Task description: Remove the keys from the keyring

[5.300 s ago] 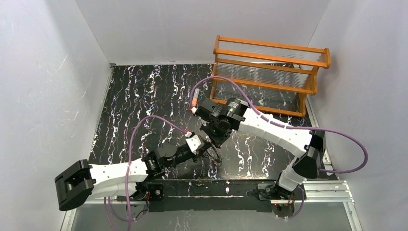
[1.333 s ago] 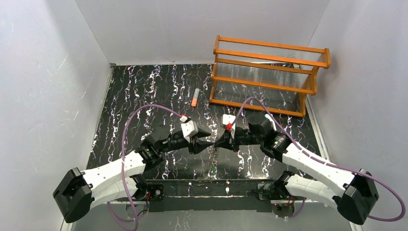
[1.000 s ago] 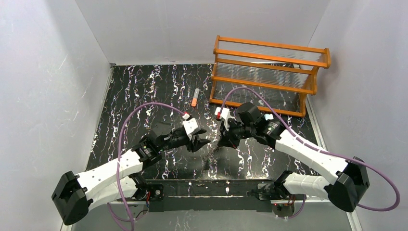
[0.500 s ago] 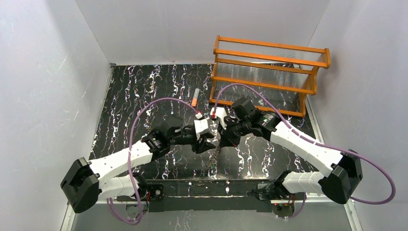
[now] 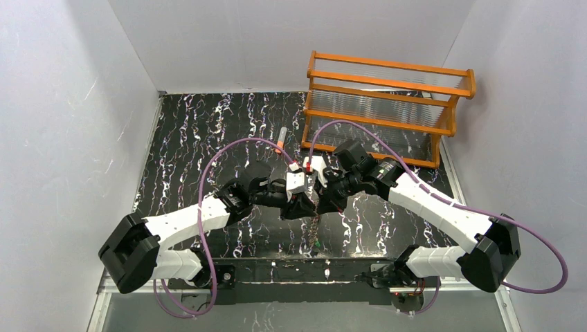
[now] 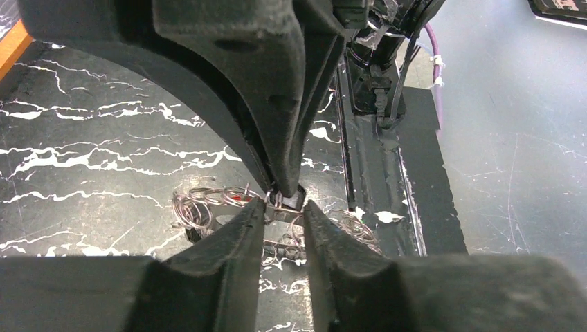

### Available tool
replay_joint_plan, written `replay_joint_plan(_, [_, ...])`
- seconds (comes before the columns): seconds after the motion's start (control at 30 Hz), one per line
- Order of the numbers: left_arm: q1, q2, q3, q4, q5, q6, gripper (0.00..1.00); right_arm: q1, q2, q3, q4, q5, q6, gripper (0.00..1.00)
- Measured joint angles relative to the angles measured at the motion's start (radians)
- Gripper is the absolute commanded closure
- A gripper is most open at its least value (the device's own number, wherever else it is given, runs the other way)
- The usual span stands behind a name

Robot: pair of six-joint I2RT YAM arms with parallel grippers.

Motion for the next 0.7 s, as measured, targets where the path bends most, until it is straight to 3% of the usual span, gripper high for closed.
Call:
replay_joint_plan(0.1, [0.001, 0.014, 0.000, 0.019, 0.010, -0.005, 0.99, -0.005, 0.002, 0.000, -0.013, -0.013, 0.007, 0.99])
replay_joint_plan(0.27, [0.003, 0.032, 0.000, 0.044, 0.017, -0.017, 1.00, -0.012, 0.006, 0.000, -0.020, -0.017, 0.014, 0.98])
replay_joint_plan(0.37, [0.002, 0.031, -0.002, 0.050, 0.005, -0.025, 1.00, -0.013, 0.004, 0.000, -0.019, -0.013, 0.020, 0.85])
replay_joint_plan(0.53, [0.007, 0.001, -0.037, 0.085, -0.059, -0.099, 1.00, -0.008, -0.024, -0.031, 0.040, -0.021, 0.051, 0.55])
replay_joint_plan(0.7, [0.031, -0.041, -0.113, 0.192, -0.109, -0.205, 1.00, 0.002, -0.109, -0.082, 0.160, -0.007, 0.131, 0.45])
